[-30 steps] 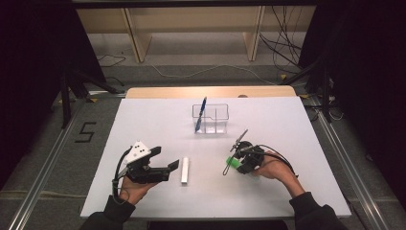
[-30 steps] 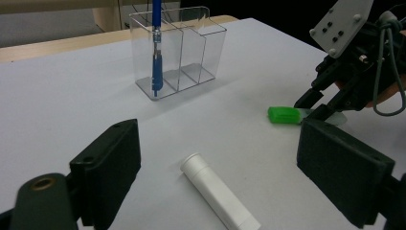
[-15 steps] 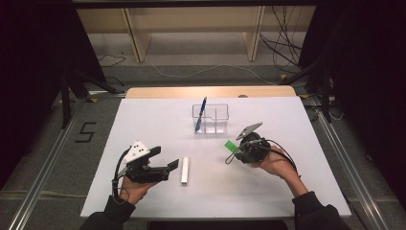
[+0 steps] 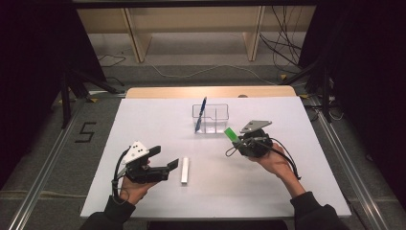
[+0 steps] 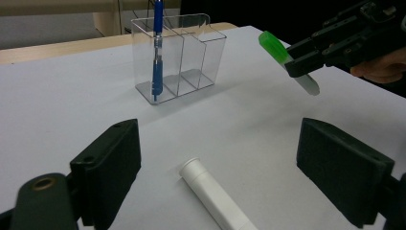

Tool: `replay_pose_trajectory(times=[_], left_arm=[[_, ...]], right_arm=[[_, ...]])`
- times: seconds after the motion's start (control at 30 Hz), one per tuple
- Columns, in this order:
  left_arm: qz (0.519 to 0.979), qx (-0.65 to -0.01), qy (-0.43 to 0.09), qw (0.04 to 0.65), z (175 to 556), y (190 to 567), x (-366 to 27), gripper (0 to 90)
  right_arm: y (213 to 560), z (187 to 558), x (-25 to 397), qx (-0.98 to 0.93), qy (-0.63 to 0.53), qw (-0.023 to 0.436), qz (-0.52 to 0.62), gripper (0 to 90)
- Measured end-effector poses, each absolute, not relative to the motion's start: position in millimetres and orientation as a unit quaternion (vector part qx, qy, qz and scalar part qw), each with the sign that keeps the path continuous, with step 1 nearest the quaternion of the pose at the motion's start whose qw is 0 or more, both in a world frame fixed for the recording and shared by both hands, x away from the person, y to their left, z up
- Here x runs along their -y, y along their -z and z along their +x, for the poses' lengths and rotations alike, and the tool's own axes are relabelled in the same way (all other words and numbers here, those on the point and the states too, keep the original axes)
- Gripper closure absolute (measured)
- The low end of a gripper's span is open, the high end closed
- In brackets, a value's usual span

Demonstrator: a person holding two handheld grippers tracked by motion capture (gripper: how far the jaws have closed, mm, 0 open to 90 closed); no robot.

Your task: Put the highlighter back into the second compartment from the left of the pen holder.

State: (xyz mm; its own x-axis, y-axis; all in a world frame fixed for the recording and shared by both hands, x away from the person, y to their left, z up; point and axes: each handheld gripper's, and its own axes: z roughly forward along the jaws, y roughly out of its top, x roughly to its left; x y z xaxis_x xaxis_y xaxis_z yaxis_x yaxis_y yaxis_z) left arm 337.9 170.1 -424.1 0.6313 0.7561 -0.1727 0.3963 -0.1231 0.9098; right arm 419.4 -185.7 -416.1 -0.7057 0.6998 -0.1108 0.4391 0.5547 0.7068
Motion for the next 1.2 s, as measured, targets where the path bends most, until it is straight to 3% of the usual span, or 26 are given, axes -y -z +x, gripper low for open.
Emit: replay_pose_trajectory(times=[1.2], left_arm=[[0.726, -0.387, -0.176, 0.541, 336.5, 422.9, -169.8, 15.0]], right_arm=[[393.0, 464.7, 155.4, -0.798, -0.417, 0.24, 0.363, 66.9]])
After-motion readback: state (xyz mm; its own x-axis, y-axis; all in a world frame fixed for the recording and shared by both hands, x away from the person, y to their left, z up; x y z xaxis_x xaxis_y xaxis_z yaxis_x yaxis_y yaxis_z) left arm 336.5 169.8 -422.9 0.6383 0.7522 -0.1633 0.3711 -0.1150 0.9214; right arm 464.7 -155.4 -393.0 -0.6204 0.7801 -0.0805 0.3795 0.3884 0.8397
